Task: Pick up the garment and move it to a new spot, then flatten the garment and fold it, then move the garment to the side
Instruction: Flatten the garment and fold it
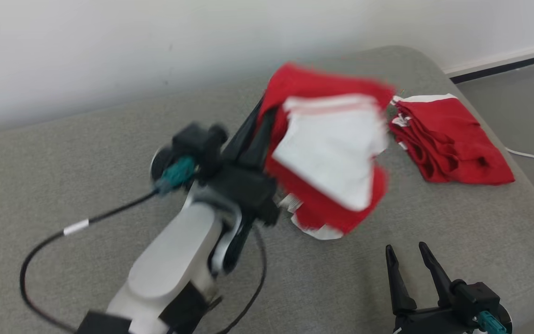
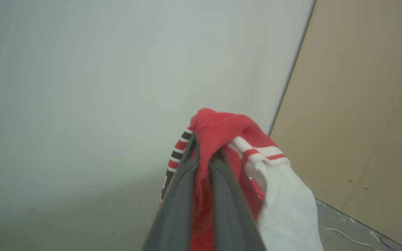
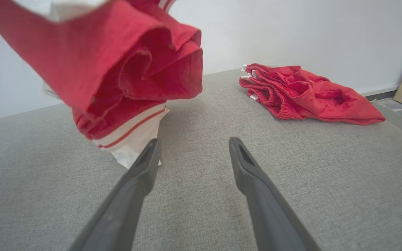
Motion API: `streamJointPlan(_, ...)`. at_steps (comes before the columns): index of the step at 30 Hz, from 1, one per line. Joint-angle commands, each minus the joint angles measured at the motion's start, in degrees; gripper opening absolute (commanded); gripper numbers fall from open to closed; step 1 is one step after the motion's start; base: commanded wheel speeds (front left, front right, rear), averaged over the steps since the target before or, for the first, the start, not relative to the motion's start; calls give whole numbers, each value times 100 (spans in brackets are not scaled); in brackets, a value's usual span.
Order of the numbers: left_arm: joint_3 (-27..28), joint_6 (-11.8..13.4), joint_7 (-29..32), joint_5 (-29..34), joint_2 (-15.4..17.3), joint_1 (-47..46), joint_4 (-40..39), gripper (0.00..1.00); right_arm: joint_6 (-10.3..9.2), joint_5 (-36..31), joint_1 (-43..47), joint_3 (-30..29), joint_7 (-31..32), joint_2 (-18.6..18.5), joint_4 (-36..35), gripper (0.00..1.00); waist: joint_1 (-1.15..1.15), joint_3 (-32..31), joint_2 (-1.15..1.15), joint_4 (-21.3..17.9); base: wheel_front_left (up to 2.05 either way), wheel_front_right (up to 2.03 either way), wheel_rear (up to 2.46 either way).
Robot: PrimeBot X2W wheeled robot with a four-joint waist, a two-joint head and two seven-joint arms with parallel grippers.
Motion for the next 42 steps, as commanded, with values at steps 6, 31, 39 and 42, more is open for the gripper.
streamJointPlan(6, 317, 141, -56, -274, 300, 1113, 905, 0, -15, -2, -55, 6, -41, 1, -47, 100, 0, 114, 0, 373, 0, 0, 0)
streamJointPlan(31, 385, 681, 515, 1029, 925, 1531, 407, 100, -15, -6, 36, 22, -19, 16, -76, 100, 0, 67, 0, 718, 0, 0, 0)
streamJointPlan(39, -484, 268, 1861, 1400, 539, 663, 283, 100, -15, 48, -80, 143, -25, 38, -22, 100, 0, 166, 0, 282, 0, 0, 0)
streamJointPlan(42, -613, 206, 2380, 1367, 425, 430, 596, 100, -15, 56, -134, 210, -34, 57, 8, 100, 0, 233, 0, -12, 0, 0, 0)
